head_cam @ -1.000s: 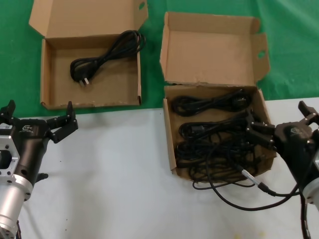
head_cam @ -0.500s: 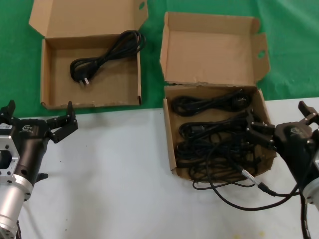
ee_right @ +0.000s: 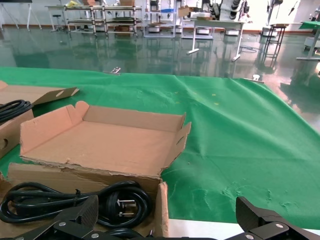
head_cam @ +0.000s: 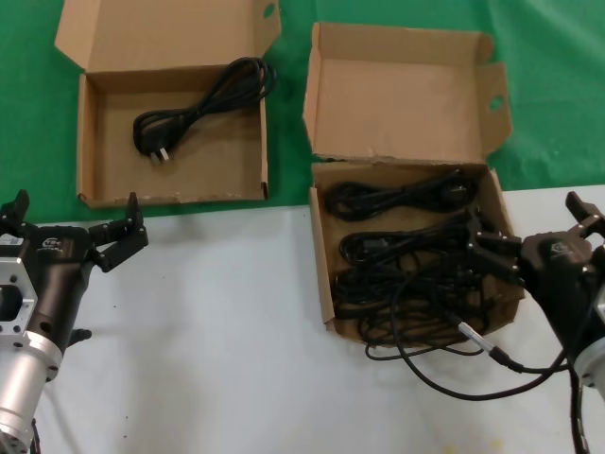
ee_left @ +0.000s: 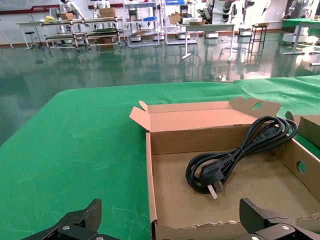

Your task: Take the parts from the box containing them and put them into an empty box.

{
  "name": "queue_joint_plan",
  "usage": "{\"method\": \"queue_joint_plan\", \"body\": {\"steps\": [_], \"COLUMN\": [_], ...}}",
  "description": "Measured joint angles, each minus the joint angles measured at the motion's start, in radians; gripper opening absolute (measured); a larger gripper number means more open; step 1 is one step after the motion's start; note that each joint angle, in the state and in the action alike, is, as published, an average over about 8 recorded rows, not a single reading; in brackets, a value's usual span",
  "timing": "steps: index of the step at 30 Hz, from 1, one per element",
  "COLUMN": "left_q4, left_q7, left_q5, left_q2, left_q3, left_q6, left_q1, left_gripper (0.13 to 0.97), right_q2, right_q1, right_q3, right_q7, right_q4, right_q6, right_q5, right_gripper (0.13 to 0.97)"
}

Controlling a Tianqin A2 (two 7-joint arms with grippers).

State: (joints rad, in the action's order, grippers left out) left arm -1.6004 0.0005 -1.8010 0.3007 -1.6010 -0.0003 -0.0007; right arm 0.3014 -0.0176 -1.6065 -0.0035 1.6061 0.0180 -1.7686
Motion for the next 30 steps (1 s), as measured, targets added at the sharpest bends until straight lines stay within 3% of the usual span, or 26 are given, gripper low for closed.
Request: {"method": "queue_joint_plan", "body": {"steps": [30], "left_q4": [0.0], "left_q7": [0.0], "left_q5": [0.0], "left_q2": [0.0], "left_q3": [0.0], "left_q6": [0.0], "left_q1": [0.0], "left_gripper": [0.966], "right_q2": [0.0], "right_q1": [0.0], "right_q3": [0.0], "right_q7": [0.0], "right_q4": [0.0], "right_q6": [0.0], "right_q5": [0.0], "right_gripper": [0.966]}}
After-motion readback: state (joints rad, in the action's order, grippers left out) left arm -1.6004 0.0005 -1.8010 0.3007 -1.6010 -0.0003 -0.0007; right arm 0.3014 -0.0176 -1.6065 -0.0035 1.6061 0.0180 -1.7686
